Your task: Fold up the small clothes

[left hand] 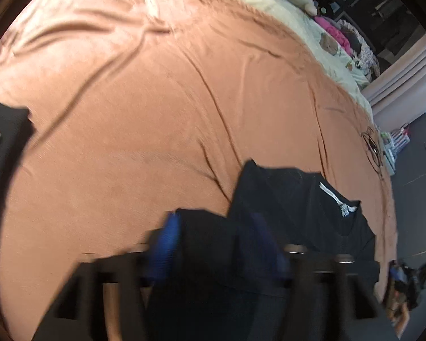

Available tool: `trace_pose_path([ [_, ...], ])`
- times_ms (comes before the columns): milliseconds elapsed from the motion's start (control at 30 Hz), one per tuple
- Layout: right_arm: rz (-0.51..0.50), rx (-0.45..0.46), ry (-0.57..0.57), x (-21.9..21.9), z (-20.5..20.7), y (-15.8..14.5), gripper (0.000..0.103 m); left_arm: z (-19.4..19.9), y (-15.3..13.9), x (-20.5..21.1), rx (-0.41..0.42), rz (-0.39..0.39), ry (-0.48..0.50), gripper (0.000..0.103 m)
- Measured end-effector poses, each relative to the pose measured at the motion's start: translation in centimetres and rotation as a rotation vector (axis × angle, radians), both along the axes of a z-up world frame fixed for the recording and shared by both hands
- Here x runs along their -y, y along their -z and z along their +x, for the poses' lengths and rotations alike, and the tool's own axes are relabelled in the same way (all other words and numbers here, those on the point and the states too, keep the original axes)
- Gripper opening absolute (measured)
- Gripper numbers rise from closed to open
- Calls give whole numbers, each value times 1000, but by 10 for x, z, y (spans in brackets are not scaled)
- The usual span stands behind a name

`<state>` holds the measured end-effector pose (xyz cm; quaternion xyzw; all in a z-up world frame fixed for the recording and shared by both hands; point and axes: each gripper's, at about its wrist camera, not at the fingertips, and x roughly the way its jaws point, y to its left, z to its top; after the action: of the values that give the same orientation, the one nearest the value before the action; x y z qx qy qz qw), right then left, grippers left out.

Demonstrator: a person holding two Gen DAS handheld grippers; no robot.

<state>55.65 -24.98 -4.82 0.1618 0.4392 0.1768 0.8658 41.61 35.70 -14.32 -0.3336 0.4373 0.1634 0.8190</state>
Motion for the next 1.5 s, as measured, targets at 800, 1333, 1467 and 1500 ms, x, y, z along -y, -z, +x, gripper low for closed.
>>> trace_pose_path([
  [800,-540,-48,-264,-40,-47,20,83,-26,43,71,-337,368,404,73],
  [1333,-610,-1,-240,-95,14,37,83,56,50,46,-307,455,368,77],
  [1467,-602,2,-228,-103,39,42,83,75,51,38,-299,448,371,77],
  [1500,-600,3,-223,-105,42,43,83,79,50,37,-295,454,370,77],
])
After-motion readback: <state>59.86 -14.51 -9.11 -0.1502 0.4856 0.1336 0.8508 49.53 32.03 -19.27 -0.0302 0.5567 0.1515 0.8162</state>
